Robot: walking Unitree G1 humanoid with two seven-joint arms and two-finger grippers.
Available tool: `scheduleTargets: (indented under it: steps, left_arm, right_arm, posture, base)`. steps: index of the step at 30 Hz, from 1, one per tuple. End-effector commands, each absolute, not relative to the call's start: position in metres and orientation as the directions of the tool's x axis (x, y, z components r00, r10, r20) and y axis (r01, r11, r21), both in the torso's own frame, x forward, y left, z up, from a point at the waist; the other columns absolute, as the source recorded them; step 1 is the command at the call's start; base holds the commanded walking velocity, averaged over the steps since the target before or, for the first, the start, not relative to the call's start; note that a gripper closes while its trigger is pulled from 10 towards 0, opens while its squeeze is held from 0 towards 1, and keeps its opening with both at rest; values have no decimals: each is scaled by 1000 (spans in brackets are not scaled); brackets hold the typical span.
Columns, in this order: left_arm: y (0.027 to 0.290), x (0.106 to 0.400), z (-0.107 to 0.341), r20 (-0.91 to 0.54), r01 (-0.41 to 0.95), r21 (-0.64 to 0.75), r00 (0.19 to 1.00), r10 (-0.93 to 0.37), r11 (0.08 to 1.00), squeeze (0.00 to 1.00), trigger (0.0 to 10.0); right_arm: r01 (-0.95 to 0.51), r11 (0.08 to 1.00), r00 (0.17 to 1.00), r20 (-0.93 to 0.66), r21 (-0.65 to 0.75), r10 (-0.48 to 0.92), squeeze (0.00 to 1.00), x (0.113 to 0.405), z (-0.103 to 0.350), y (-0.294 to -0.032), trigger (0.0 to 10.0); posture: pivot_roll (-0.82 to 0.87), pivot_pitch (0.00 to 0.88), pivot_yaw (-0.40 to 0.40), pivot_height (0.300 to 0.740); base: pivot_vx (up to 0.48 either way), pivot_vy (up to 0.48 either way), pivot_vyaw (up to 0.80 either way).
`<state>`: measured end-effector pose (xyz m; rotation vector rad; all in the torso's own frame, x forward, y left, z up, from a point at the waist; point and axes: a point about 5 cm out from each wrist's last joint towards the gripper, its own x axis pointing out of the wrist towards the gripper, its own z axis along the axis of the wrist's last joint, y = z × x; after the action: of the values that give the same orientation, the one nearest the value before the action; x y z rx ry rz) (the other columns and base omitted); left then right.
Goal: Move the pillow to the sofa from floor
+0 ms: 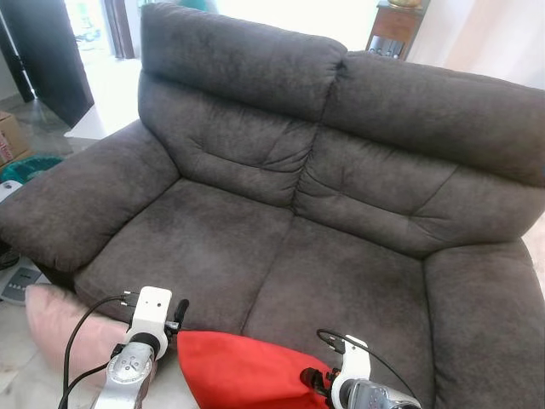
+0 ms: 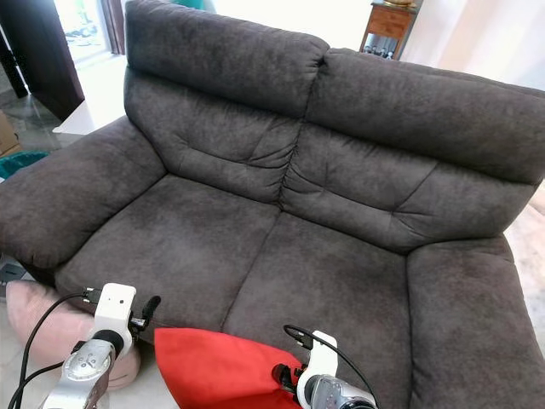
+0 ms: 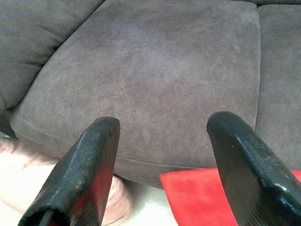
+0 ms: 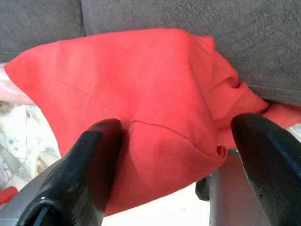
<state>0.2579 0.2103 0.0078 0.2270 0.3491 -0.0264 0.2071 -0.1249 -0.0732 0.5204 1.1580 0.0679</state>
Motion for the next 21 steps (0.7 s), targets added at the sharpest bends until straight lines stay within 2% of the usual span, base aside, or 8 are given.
scheduleTargets:
  steps: [1, 10, 21]
  left_arm:
    - [207, 256, 6, -352, 72, 215, 936, 8, 974, 0, 10000]
    - [208, 256, 6, -357, 70, 216, 934, 12, 974, 0, 10000]
    - [202, 258, 5, -360, 86, 216, 933, -3, 972, 0, 10000]
  right_arm:
    - [232, 869, 418, -851, 437, 316, 0, 204, -75, -128, 10000]
    - [257, 855, 414, -850, 451, 325, 0, 191, -82, -132, 10000]
    - [238, 821, 465, -803, 519, 373, 0, 198, -78, -128, 10000]
  posture:
    - [269, 8, -174, 740]
    - [268, 10, -177, 740]
    - [262, 12, -179, 740]
  base:
    - [0, 0, 0]
    - [0, 0, 0]
    - [0, 0, 0]
